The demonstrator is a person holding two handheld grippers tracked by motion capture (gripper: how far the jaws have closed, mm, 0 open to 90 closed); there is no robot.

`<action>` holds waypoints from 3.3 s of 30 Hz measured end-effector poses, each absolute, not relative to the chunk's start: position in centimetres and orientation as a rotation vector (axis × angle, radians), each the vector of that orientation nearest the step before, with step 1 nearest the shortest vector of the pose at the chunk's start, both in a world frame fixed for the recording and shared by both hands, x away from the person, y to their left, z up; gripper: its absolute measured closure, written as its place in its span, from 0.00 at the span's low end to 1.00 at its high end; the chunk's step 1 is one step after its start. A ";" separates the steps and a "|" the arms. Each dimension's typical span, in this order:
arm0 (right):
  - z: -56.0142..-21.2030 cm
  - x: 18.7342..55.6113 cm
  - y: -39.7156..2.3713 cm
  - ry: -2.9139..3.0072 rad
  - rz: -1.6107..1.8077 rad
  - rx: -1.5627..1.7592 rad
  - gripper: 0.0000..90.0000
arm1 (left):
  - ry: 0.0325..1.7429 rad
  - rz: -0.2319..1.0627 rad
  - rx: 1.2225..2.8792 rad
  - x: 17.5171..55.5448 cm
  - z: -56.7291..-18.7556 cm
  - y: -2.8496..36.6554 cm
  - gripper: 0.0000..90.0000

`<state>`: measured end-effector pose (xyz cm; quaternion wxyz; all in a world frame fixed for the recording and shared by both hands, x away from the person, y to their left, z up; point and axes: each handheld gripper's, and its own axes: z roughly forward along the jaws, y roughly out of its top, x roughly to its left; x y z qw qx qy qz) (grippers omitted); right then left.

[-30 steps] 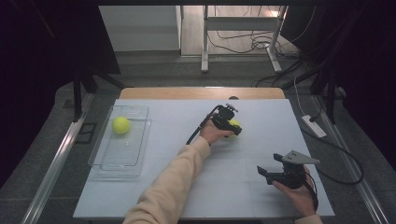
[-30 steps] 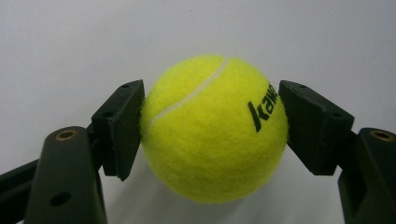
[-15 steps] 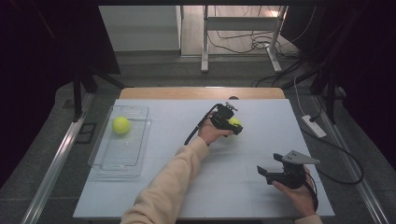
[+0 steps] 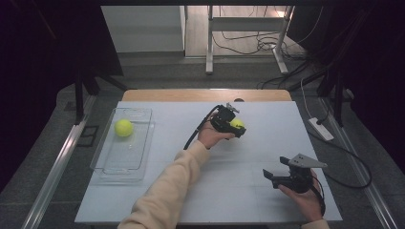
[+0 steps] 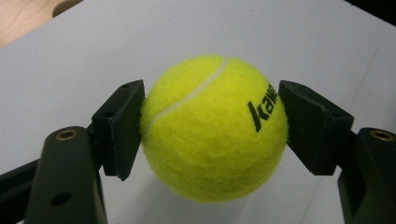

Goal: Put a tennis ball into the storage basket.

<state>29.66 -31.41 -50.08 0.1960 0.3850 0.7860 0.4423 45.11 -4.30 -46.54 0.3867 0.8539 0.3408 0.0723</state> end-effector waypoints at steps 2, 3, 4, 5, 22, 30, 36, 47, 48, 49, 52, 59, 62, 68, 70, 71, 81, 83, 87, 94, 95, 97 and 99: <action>-50.1 29.7 -31.4 2.201 1.239 1.079 0.14 | 0.866 0.187 2.174 45.0 -46.5 -4.2 0.31; -50.1 29.7 -31.4 2.200 1.239 1.080 0.14 | 0.869 0.192 2.175 44.9 -46.5 -4.0 0.31; -50.1 29.7 -31.4 2.200 1.239 1.081 0.14 | 0.868 0.192 2.176 44.8 -46.5 -3.9 0.31; -50.1 29.7 -31.4 2.200 1.240 1.082 0.14 | 0.871 0.196 2.174 44.7 -46.4 -3.7 0.31; -49.8 29.4 -31.3 2.191 1.287 1.094 0.14 | 0.860 0.236 2.150 43.5 -45.1 -1.8 0.31; -49.9 29.5 -31.2 2.192 1.274 1.086 0.14 | 0.856 0.249 2.138 42.8 -44.6 -1.1 0.31; -49.8 29.5 -31.2 2.190 1.275 1.083 0.14 | 0.856 0.252 2.124 42.3 -44.5 -0.7 0.31; -49.8 29.5 -31.1 2.189 1.276 1.084 0.14 | 0.862 0.267 2.114 41.9 -44.4 0.3 0.31; -49.9 29.5 -31.1 2.189 1.275 1.084 0.14 | 0.859 0.275 2.115 41.8 -44.3 0.4 0.31; -49.9 29.5 -31.1 2.190 1.274 1.084 0.14 | 0.864 0.272 2.109 41.7 -44.3 0.4 0.31; -49.9 29.5 -31.1 2.190 1.276 1.083 0.14 | 0.859 0.281 2.115 41.6 -44.3 0.7 0.31; -49.9 29.5 -31.1 2.191 1.273 1.081 0.14 | 0.868 0.293 2.096 41.2 -44.3 1.2 0.31; -49.9 29.5 -31.1 2.191 1.267 1.082 0.14 | 0.873 0.296 2.089 41.1 -44.3 1.5 0.31; -49.9 29.5 -31.1 2.191 1.269 1.083 0.14 | 0.873 0.308 2.073 40.8 -44.1 2.0 0.31; -49.9 29.5 -31.1 2.191 1.268 1.083 0.14 | 0.874 0.308 2.067 40.7 -44.0 2.2 0.31; -49.9 29.5 -31.1 2.191 1.269 1.084 0.14 | 0.874 0.308 2.067 40.7 -44.0 2.2 0.31; -49.9 29.5 -31.1 2.190 1.265 1.085 0.14 | 0.870 0.329 2.061 40.4 -43.6 2.9 0.31; -49.9 29.5 -31.1 2.189 1.265 1.085 0.14 | 0.869 0.333 2.057 40.3 -43.4 3.0 0.31; -49.9 29.5 -31.0 2.189 1.264 1.086 0.14 | 0.869 0.338 2.054 40.1 -43.2 3.2 0.31; -49.9 29.5 -31.0 2.190 1.261 1.085 0.14 | 0.869 0.347 2.042 39.8 -42.9 3.8 0.31; -49.9 29.5 -31.0 2.190 1.260 1.083 0.14 | 0.866 0.352 2.043 39.8 -42.9 3.9 0.31; -49.9 29.5 -31.0 2.188 1.262 1.085 0.14 | 0.868 0.352 2.040 39.8 -42.8 4.0 0.31; -49.9 29.5 -31.0 2.187 1.261 1.086 0.14 | 0.869 0.356 2.039 39.7 -42.8 4.1 0.31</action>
